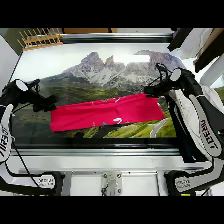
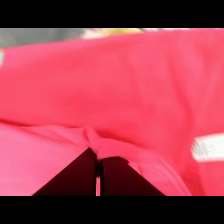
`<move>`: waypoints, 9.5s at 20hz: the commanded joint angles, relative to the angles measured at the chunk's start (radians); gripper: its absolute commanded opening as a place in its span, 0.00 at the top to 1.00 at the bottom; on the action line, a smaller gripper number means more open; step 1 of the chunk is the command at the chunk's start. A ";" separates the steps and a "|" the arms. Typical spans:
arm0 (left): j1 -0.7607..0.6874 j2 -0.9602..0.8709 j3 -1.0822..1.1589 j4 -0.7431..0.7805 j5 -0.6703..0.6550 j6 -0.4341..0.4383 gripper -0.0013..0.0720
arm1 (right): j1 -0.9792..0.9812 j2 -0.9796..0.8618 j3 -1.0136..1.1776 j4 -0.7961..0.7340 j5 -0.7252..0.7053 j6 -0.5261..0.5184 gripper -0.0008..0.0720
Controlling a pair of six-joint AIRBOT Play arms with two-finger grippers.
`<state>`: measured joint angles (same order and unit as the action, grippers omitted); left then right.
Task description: Fold the clothes and pants, and hang the long-sleeved shirts on hangers.
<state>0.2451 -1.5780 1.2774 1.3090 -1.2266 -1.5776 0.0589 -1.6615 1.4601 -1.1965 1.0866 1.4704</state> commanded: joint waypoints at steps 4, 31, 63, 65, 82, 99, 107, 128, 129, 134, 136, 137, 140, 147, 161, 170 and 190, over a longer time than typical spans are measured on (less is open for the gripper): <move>0.008 -0.033 0.084 -0.083 0.051 0.000 0.23 | -0.004 -0.039 0.026 0.184 -0.124 -0.095 0.05; -0.518 0.175 -0.119 -0.082 0.206 -0.013 0.98 | -0.201 -0.193 -0.144 0.435 0.121 -0.253 0.20; -0.875 -0.543 0.616 -0.211 0.128 -0.092 0.98 | 0.114 0.106 0.529 -0.079 0.620 0.109 0.97; -0.852 -0.526 0.639 -0.210 0.105 -0.095 0.98 | 0.136 0.106 0.529 -0.079 0.615 0.109 0.97; -0.254 -0.109 0.661 -0.203 -0.042 -0.049 0.98 | 0.605 -0.138 0.529 0.039 0.237 0.154 0.97; -0.157 0.314 0.034 -0.203 0.114 0.021 0.98 | 0.428 -0.026 0.204 0.080 0.077 -0.109 0.01; -0.341 0.470 -0.248 -0.204 0.268 0.037 0.98 | 0.014 0.013 -0.243 0.316 0.015 -0.114 0.01; -0.377 0.470 -0.251 -0.205 0.288 0.037 0.98 | 0.291 -0.127 -0.069 0.552 -0.114 -0.295 0.97; -0.377 0.470 -0.251 -0.205 0.288 0.037 0.98 | 0.252 -0.087 -0.027 0.414 -0.058 -0.221 0.97; -0.377 0.470 -0.251 -0.205 0.289 0.037 0.98 | -0.027 0.132 0.158 0.042 0.182 -0.077 0.97; -0.377 0.470 -0.251 -0.205 0.288 0.037 0.98 | -0.159 0.211 0.196 0.029 0.175 -0.064 0.97; -0.377 0.470 -0.251 -0.205 0.288 0.037 0.98 | -0.228 0.249 0.211 0.029 0.174 -0.041 0.97; -0.377 0.469 -0.251 -0.205 0.289 0.037 0.98 | -0.405 0.359 0.217 0.029 0.177 -0.021 0.97; -0.378 0.425 -0.251 -0.214 0.285 0.037 0.98 | -0.660 0.524 0.182 -0.189 0.434 0.093 0.97; -0.421 0.405 -0.251 -0.210 0.285 0.038 0.98 | -0.668 0.907 -0.457 -0.592 0.546 0.206 0.58; -0.421 0.405 -0.251 -0.212 0.285 0.037 0.98 | -0.525 0.928 -0.201 -0.383 0.338 0.109 0.03; -0.421 0.405 -0.251 -0.211 0.288 0.037 0.98 | -0.012 0.722 -0.327 -0.074 0.117 0.070 0.97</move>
<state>-0.1753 -1.1725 1.0264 1.0973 -0.9390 -1.5394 0.0422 -0.9360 1.1343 -1.2743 1.2034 1.5406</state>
